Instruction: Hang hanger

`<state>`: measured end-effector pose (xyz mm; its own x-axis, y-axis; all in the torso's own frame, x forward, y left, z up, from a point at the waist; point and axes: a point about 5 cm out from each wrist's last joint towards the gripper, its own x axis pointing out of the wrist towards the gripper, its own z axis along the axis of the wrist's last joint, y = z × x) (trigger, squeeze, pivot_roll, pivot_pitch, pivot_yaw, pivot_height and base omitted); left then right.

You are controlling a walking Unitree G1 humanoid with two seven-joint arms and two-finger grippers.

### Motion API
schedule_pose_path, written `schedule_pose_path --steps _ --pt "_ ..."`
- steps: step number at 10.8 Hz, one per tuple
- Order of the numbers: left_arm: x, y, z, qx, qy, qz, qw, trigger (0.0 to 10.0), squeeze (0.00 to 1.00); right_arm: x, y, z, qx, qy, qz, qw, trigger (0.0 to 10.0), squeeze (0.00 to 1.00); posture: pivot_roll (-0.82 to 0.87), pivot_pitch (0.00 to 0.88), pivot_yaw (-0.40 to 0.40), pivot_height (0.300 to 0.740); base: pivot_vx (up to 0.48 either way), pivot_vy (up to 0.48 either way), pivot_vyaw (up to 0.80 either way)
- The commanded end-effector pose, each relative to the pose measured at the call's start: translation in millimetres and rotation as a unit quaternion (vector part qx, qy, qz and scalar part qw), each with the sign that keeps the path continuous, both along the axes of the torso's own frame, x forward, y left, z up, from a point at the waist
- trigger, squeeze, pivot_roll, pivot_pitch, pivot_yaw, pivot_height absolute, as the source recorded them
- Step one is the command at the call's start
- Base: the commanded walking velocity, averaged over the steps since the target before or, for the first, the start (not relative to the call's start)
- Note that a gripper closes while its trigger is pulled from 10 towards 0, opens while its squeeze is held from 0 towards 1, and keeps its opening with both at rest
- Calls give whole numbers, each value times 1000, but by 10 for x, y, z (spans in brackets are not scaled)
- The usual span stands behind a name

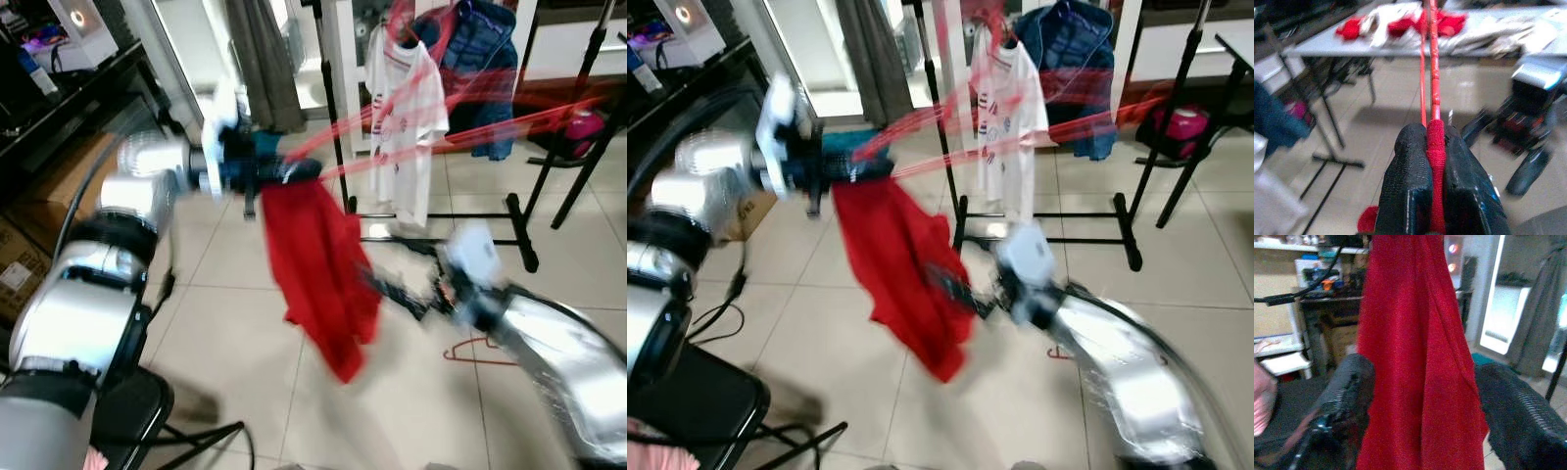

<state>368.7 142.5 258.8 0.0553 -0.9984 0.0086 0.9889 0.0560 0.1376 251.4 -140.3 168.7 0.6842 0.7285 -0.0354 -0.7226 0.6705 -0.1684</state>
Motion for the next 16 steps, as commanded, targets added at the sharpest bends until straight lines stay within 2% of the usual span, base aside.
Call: schedule_pose_path --steps 1,3,5,6,7,9,11,14,16 --pt "-28 63 154 -20 -9 -18 1000 0 0 29 45 49 8 -23 -10 1000 10000 1000 -185 0 242 740 0 0 0" --pt "-93 35 186 -9 -8 -58 998 0 0 36 179 191 61 -52 6 997 10000 1000 -174 0 234 740 0 0 0" --pt "-119 2 180 1 -5 -68 998 0 0 4 270 268 90 -63 36 993 10000 1000 -157 0 234 740 0 0 0" --pt "-146 -19 204 1 -1 -77 997 0 0 -57 324 314 111 -66 70 989 10000 694 -141 0 234 740 0 0 0" --pt "-152 -27 208 5 0 -80 997 0 0 -90 343 338 117 -68 86 987 10000 0 -135 6 235 740 0 0 0" --pt "-178 -79 233 14 6 -94 995 0 0 -167 441 379 113 -67 147 980 10000 0 -107 44 244 740 0 0 0" --pt "-189 -102 261 20 7 -98 995 0 0 -186 486 394 108 -64 175 977 10000 0 -93 60 240 740 0 0 0" --pt "-198 -151 302 18 6 -104 994 0 0 -187 607 313 89 -46 210 972 10000 0 -90 64 237 740 0 0 0" --pt "-216 -157 352 7 4 -110 994 0 0 -148 693 176 54 -32 217 974 10000 0 -91 61 237 740 0 0 0"
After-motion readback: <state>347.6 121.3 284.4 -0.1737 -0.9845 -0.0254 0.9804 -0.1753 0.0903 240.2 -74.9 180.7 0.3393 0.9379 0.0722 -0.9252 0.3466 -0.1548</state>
